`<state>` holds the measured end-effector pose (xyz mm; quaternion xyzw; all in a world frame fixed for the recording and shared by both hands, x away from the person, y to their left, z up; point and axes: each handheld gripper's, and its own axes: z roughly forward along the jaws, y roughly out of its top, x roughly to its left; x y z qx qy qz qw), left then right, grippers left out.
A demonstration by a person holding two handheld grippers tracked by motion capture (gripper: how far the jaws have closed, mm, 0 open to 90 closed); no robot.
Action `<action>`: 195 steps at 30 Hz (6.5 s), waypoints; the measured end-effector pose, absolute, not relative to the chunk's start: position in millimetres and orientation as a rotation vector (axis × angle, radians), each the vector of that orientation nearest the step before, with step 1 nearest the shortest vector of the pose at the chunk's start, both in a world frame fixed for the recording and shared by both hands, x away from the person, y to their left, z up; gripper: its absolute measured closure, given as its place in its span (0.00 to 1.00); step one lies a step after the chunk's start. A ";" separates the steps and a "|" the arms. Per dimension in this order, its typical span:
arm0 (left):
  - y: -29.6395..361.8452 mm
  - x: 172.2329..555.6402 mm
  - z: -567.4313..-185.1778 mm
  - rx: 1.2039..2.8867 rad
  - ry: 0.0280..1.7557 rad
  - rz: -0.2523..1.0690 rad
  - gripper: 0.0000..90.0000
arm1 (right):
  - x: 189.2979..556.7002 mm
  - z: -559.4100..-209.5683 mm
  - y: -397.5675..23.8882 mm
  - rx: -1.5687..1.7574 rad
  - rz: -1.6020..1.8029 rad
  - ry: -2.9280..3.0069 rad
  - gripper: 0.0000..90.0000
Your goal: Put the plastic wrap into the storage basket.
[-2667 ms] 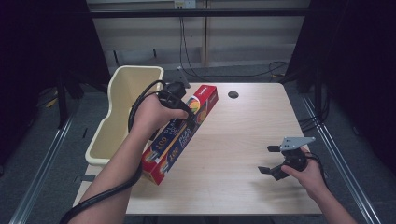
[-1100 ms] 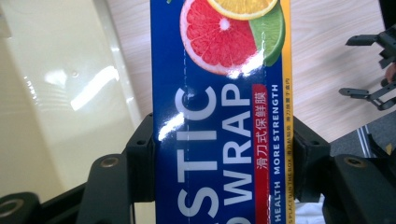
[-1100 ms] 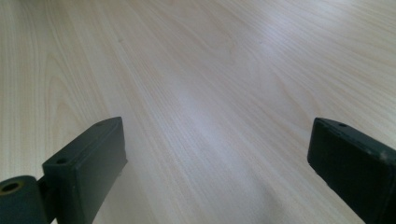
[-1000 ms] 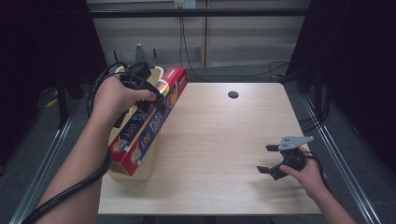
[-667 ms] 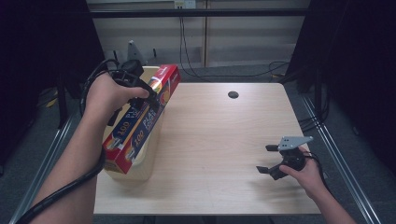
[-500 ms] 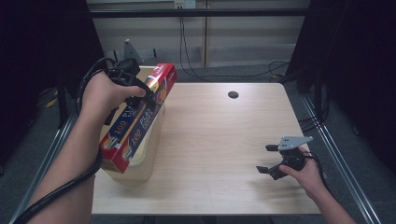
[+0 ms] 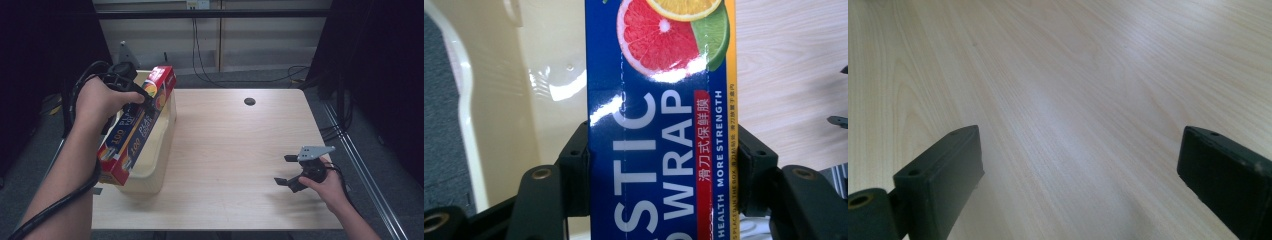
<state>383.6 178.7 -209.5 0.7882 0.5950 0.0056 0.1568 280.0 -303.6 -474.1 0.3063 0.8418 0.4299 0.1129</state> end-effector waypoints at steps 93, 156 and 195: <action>194.7 403.7 -290.0 2.148 1.961 -0.061 0.45 | 283.1 -474.1 -297.2 0.869 1.261 2.493 0.05; 190.7 413.6 -329.0 2.177 1.974 -0.136 0.44 | 282.7 -475.2 -297.7 0.864 1.257 2.495 0.05; 200.2 411.5 -318.7 2.091 1.964 -0.134 0.36 | 281.6 -474.6 -296.9 0.864 1.250 2.500 0.05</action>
